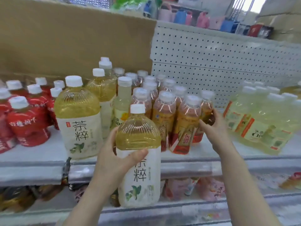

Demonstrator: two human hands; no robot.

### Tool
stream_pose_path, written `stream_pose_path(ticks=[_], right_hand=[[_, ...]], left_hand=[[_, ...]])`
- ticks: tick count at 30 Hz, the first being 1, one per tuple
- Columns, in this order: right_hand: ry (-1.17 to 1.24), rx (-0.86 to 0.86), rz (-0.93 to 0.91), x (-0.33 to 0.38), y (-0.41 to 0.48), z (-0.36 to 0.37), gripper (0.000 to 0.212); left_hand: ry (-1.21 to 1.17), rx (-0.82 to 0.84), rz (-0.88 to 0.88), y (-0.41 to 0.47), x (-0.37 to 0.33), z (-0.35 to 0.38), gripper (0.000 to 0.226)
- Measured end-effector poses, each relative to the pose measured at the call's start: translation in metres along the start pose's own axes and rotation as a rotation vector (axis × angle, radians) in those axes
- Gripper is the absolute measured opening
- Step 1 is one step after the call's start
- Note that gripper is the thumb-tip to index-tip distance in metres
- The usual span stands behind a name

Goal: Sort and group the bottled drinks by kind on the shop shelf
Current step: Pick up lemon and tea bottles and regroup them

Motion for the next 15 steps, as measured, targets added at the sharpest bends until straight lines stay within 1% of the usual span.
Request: stream_pose_path(ticks=[3,6,8,9,10,12,13,14,15], right_hand=[[0.035,0.081,-0.031,-0.008,0.010,0.005,0.035],[0.053,0.171,-0.023,-0.009,0.014,0.000,0.036],[0.091,0.241,0.023,-0.004,0.016,-0.007,0.046],[0.117,0.222,0.041,0.002,0.016,-0.013,0.053],[0.120,0.149,0.021,0.013,0.016,-0.020,0.059],[0.089,-0.033,-0.149,0.047,0.007,-0.031,0.060],[0.098,-0.087,-0.252,0.068,-0.004,-0.032,0.058],[0.121,-0.102,-0.346,0.090,-0.018,-0.027,0.056],[0.138,-0.079,-0.425,0.112,-0.034,-0.016,0.054]], left_hand=[[-0.063,-0.095,-0.046,-0.013,0.002,0.000,0.089],[-0.093,-0.169,-0.059,-0.024,0.001,0.003,0.082],[-0.100,-0.203,-0.063,-0.029,-0.001,0.001,0.069],[-0.105,-0.214,-0.065,-0.031,-0.002,-0.001,0.066],[-0.110,-0.227,-0.064,-0.032,-0.003,-0.005,0.068],[-0.119,-0.258,-0.068,-0.033,-0.004,-0.014,0.077],[-0.119,-0.273,-0.069,-0.033,-0.004,-0.020,0.080],[-0.120,-0.281,-0.068,-0.032,-0.006,-0.026,0.078],[-0.125,-0.284,-0.065,-0.032,-0.008,-0.032,0.072]])
Point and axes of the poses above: each hand's wrist, its own y-axis towards the middle knuckle, its own z-axis out of the palm, x = y × z, the point moved 2 cm from there along y, towards the middle knuckle, and after that the axes turned 14 degrees about -x, right-handed, at the moved point
